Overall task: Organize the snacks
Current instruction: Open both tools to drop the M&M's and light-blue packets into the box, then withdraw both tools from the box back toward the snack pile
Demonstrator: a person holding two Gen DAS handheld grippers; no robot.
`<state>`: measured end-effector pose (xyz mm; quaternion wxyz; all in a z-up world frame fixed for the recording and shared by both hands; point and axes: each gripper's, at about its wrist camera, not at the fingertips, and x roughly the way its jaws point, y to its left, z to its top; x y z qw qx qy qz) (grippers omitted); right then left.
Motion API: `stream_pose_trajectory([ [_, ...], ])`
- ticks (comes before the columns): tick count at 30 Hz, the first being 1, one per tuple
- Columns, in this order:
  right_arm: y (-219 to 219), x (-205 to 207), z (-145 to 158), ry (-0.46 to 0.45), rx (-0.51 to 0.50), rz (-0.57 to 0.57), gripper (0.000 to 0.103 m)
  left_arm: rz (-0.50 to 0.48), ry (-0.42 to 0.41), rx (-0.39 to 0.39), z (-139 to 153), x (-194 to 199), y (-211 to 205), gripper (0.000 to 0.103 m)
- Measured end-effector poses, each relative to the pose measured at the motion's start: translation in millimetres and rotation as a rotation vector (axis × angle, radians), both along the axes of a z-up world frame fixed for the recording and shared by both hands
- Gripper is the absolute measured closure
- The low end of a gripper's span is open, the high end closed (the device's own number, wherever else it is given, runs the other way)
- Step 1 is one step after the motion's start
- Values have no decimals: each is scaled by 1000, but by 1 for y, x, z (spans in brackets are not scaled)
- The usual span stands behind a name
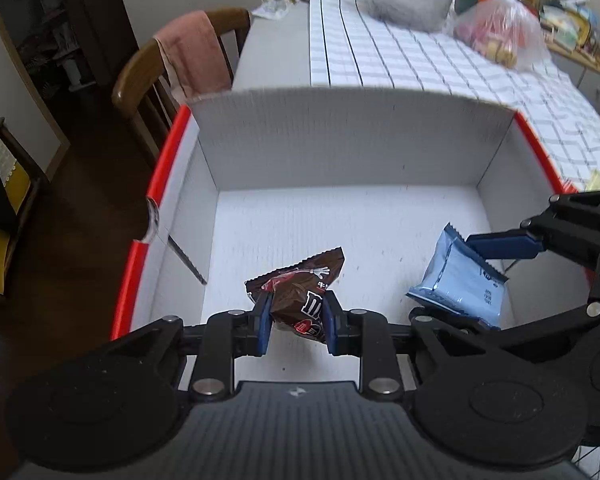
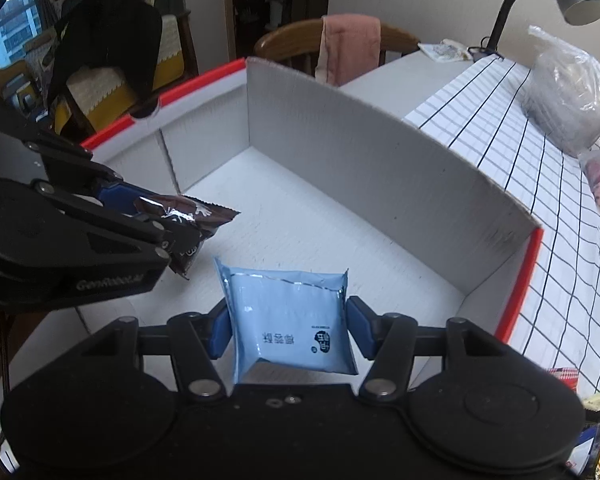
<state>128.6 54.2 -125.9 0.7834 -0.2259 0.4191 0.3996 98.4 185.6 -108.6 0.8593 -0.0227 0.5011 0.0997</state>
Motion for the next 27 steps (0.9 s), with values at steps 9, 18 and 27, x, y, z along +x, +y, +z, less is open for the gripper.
stream_pose_trajectory([
  [9, 3, 1, -7, 18, -20, -15, 46, -3, 36, -5, -9, -1, 1, 78],
  [18, -10, -2, 8, 23, 47, -48, 36, 7, -9, -37, 4, -11, 3, 76],
  [27, -35, -7, 38, 3, 137, -90, 29, 5, -112, -65, 34, -27, -4, 54],
])
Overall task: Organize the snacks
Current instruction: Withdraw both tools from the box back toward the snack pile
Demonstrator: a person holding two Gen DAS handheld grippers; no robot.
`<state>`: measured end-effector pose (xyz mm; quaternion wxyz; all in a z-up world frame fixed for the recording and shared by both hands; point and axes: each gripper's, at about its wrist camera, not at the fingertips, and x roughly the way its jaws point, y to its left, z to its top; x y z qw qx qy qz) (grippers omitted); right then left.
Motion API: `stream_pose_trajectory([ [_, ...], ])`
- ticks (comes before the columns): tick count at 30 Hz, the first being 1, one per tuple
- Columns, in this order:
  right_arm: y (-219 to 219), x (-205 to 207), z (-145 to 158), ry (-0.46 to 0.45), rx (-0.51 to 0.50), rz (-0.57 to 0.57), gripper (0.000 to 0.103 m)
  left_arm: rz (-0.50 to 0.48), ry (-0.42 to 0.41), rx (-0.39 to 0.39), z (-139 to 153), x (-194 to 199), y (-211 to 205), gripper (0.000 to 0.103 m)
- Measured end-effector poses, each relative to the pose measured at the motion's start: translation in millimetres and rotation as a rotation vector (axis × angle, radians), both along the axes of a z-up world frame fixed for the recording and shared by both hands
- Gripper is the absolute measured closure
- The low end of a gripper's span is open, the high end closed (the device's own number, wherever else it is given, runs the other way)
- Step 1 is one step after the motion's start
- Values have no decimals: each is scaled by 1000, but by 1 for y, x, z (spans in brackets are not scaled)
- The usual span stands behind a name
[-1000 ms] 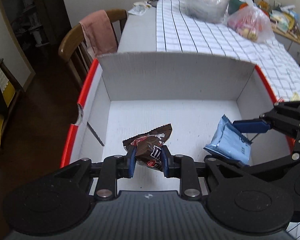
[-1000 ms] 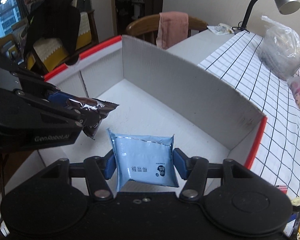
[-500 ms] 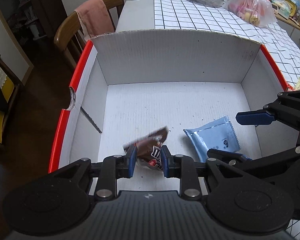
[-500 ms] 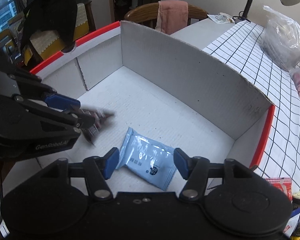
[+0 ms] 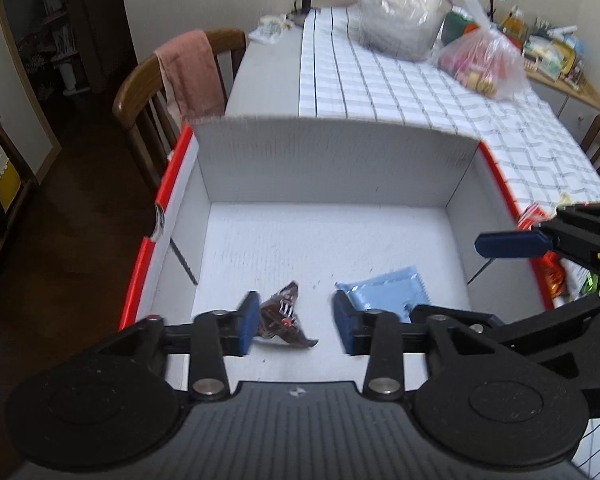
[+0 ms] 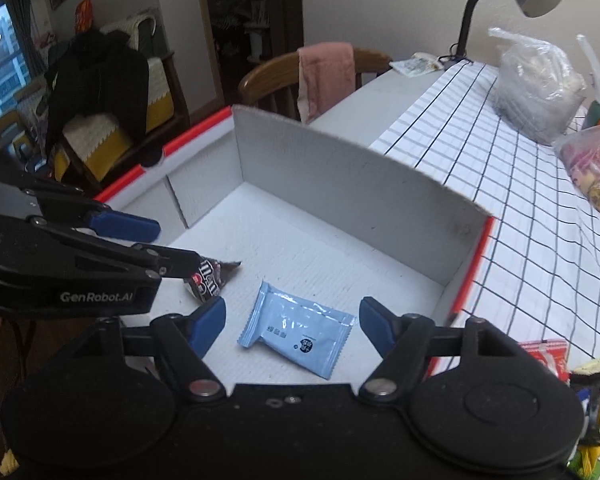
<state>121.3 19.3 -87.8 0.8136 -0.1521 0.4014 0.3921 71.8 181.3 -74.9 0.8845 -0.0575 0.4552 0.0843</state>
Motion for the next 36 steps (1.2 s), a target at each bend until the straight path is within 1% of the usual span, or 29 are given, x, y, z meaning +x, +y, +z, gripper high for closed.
stream_pose_trajectory([
  [2, -8, -2, 7, -10, 20, -14, 27, -3, -28, -10, 8, -3, -2, 50],
  [4, -15, -5, 13, -16, 40, -26, 25, -13, -51, -14, 14, -6, -6, 50],
  [9, -37, -14, 32, -38, 96, -44, 20, -32, -119, -26, 32, -16, -18, 40],
  [12, -53, -21, 43, -46, 140, -55, 14, -46, -160, -33, 42, -24, -27, 36],
  [14, -64, -25, 49, -56, 162, -63, 14, -56, -183, -45, 48, -28, -33, 34],
  [16, -75, -28, 54, -64, 181, -74, 10, -67, -205, -53, 54, -32, -40, 31],
  [19, -92, -33, 61, -72, 214, -90, 8, -78, -232, -71, 61, -37, -50, 27],
  [21, -104, -37, 64, -85, 230, -103, 7, -86, -246, -83, 65, -40, -57, 23],
  [26, -136, -44, 69, -112, 252, -150, 2, -123, -273, -107, 70, -45, -77, 21],
  [27, -143, -45, 69, -117, 252, -162, 1, -132, -278, -113, 70, -45, -82, 19],
  [31, -176, -47, 67, -136, 239, -222, 0, -168, -295, -138, 70, -43, -101, 14],
  [36, -225, -45, 58, -122, 231, -323, 0, -218, -307, -177, 68, -35, -130, 4],
])
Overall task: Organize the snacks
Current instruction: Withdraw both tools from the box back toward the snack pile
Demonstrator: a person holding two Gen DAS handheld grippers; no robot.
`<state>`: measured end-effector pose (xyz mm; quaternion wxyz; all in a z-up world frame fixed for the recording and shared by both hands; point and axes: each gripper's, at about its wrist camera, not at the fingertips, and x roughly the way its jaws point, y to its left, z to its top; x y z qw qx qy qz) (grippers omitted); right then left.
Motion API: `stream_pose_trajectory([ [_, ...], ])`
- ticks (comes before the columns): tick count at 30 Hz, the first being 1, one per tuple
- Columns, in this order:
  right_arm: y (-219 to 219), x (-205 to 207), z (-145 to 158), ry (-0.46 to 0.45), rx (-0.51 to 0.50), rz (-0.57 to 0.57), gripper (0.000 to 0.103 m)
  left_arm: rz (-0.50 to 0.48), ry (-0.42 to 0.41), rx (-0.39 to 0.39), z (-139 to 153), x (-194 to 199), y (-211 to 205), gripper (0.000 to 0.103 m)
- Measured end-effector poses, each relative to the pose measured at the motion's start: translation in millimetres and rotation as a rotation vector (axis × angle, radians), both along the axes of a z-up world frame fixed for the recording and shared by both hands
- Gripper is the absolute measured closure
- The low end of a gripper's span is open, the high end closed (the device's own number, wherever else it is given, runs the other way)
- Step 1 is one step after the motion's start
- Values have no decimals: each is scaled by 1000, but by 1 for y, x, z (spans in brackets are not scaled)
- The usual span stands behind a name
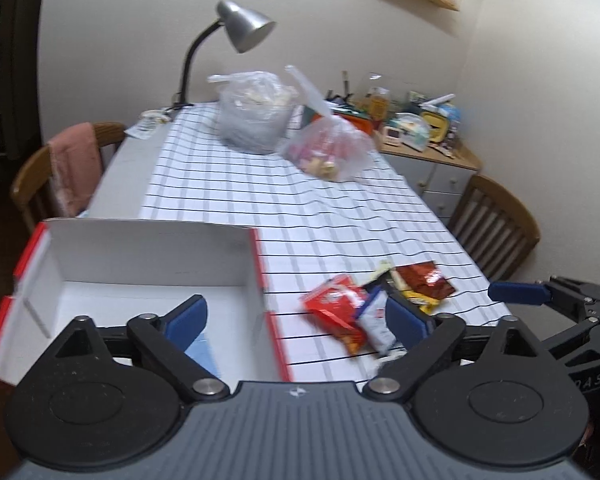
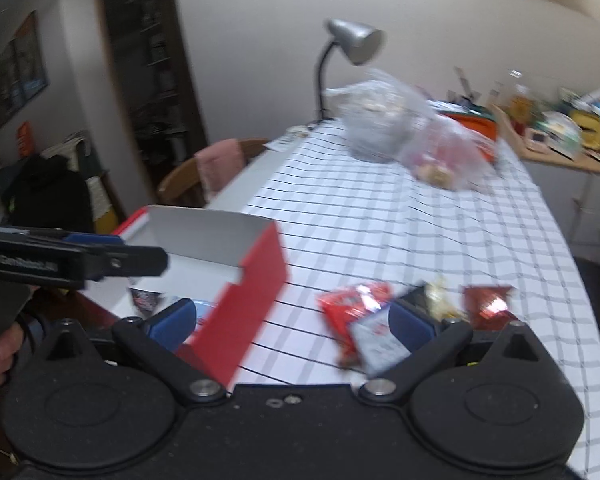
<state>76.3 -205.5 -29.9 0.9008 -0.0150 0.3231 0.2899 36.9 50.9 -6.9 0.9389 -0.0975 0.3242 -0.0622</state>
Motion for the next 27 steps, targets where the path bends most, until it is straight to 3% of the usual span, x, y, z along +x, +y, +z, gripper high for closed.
stream_pose_trajectory([
  [9, -90, 3, -32, 74, -44, -163, 0, -44, 75, -15, -29, 23, -62, 3],
  [14, -131, 15, -51, 129, -43, -266, 0, -63, 118, 16, -49, 37, -93, 3],
  [27, -164, 46, -98, 239, -68, -265, 2, -103, 274, 97, -114, 65, -150, 4],
])
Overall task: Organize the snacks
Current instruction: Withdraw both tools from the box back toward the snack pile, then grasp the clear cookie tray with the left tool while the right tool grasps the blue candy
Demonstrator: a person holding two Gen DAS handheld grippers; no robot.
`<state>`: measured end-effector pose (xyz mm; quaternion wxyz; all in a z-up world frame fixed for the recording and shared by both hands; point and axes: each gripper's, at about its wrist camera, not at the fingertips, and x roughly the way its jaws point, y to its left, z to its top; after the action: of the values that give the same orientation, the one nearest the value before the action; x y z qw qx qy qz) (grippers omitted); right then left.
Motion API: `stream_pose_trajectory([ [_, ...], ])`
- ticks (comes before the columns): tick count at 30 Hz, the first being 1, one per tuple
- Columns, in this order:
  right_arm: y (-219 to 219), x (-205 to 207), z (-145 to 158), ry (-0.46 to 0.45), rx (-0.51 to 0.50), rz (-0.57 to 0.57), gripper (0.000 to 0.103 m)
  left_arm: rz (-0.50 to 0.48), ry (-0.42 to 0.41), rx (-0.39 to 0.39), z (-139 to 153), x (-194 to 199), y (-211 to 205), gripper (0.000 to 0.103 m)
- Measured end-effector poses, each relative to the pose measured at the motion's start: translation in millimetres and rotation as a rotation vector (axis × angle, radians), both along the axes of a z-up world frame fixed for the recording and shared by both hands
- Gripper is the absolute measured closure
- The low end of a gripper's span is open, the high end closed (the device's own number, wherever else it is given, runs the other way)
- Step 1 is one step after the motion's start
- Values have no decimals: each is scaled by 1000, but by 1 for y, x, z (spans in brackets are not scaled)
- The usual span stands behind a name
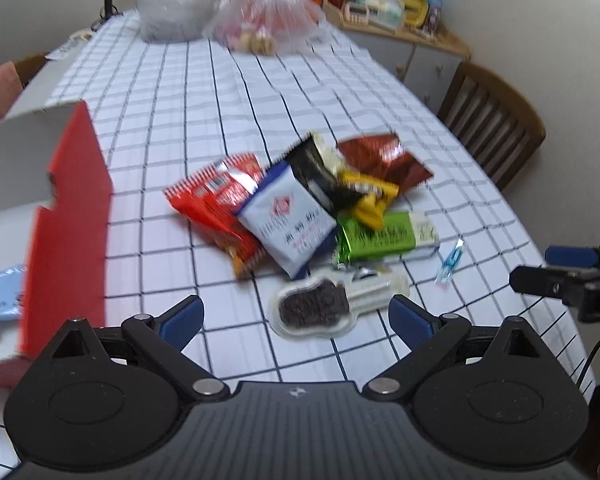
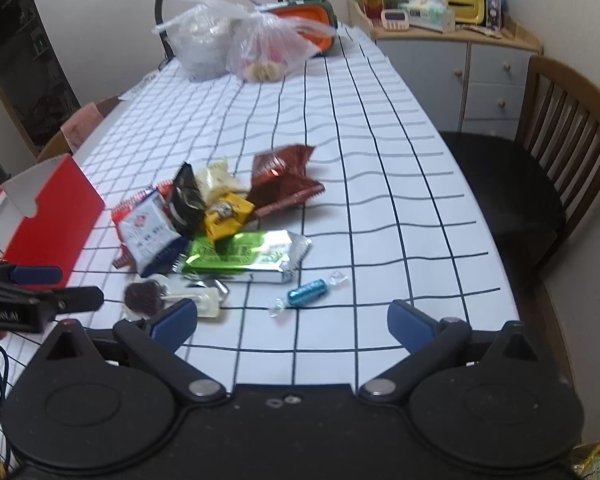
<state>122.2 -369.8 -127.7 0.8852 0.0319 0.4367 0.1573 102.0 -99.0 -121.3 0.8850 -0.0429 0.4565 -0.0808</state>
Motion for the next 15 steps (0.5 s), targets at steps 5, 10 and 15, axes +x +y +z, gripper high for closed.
stream_pose_trajectory([
  [5, 0, 18, -18, 40, -20, -28, 4, 9, -10, 54, -12, 8, -16, 4],
  [10, 9, 32, -32, 58, -58, -55, 6, -14, -2, 84, -25, 15, -29, 4],
  [15, 19, 42, -42, 62, -90, -52, 13, -32, 14, 108, -37, 22, -34, 4],
])
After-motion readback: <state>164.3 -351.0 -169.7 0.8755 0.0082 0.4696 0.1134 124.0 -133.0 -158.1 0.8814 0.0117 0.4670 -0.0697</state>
